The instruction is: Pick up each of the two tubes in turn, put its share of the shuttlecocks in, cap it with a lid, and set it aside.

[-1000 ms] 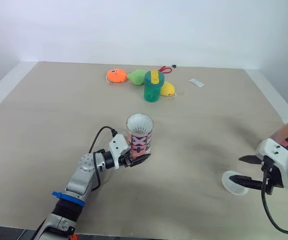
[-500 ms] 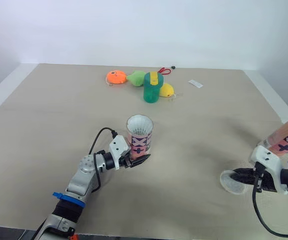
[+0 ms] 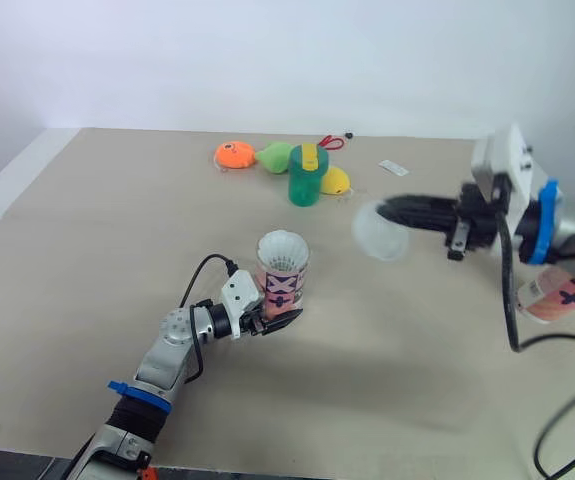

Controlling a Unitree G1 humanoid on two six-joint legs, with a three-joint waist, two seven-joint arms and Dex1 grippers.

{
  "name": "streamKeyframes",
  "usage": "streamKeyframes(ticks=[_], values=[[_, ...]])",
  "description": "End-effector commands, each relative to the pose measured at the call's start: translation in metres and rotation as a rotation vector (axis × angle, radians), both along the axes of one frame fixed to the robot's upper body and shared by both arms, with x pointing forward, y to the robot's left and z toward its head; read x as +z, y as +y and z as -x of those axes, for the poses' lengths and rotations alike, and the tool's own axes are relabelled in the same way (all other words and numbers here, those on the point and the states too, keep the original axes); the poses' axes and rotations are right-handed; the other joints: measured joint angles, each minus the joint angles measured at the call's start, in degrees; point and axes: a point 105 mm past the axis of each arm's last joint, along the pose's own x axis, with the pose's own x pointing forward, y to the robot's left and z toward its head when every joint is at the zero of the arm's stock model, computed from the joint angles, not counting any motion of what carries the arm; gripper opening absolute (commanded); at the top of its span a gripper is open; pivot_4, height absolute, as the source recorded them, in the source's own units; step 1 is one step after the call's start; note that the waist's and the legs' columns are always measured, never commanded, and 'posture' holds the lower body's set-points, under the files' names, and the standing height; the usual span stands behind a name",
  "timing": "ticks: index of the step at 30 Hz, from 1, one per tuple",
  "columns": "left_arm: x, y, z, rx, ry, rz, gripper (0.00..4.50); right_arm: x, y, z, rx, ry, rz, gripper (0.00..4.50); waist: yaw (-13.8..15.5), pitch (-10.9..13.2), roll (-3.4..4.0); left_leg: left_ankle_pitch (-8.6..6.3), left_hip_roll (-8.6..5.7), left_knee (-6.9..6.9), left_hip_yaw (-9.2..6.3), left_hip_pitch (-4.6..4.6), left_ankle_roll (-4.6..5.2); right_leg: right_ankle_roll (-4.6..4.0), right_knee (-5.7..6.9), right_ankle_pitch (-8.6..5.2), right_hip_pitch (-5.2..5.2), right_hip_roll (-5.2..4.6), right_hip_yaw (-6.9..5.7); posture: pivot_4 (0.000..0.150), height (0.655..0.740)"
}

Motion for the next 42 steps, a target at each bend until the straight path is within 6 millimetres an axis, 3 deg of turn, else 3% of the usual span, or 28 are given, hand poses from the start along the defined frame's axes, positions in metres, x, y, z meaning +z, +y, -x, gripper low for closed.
streamKeyframes(ticks=[1, 4, 9, 16, 23, 42], values=[[-0.030, 0.000, 0.006, -0.007, 0.105, -0.073, 3.23, 0.008, 0.041, 0.001, 0.097, -0.056, 0.029, 0.04, -0.13, -0.03, 0.05, -0.03, 0.09, -0.05, 0.04, -0.03, -0.01, -0.18, -0.13, 0.14, 0.12, -0.04, 0.03, 0.150, 0.7400], [-0.030, -0.002, 0.007, -0.018, 0.110, -0.074, 3.23, 0.007, 0.076, 0.004, 0.196, -0.093, 0.073, 0.04, -0.20, -0.04, 0.07, -0.03, 0.06, -0.08, 0.21, -0.10, 0.00, -0.32, -0.23, 0.37, 0.02, -0.17, 0.05, 0.150, 0.7400], [-0.029, -0.002, 0.005, -0.015, 0.108, -0.079, 3.23, -0.010, 0.096, -0.010, 0.202, -0.143, 0.210, 0.04, -0.08, -0.04, 0.02, -0.03, 0.05, -0.06, 0.23, -0.13, 0.00, -0.31, -0.39, 0.43, -0.01, -0.29, -0.07, 0.150, 0.7400], [-0.030, 0.000, 0.007, -0.011, 0.111, -0.087, 3.23, -0.022, 0.094, -0.021, 0.182, -0.163, 0.312, 0.04, -0.09, -0.04, 0.02, -0.02, 0.05, -0.06, 0.29, -0.13, 0.01, -0.31, -0.39, 0.49, 0.01, -0.29, -0.05, 0.150, 0.7400], [-0.031, -0.001, 0.007, -0.010, 0.114, -0.085, 3.23, -0.017, 0.087, -0.026, 0.159, -0.190, 0.341, 0.04, -0.11, -0.04, 0.02, -0.02, 0.07, -0.07, 0.29, -0.13, 0.00, -0.32, -0.39, 0.49, 0.00, -0.26, -0.05, 0.150, 0.7400], [-0.033, -0.002, 0.008, -0.013, 0.119, -0.095, 3.23, -0.027, 0.072, -0.023, 0.157, -0.173, 0.458, 0.04, -0.09, -0.04, 0.02, -0.03, 0.05, -0.08, 0.32, -0.13, 0.00, -0.32, -0.42, 0.48, -0.01, -0.33, -0.05, 0.150, 0.7400]])
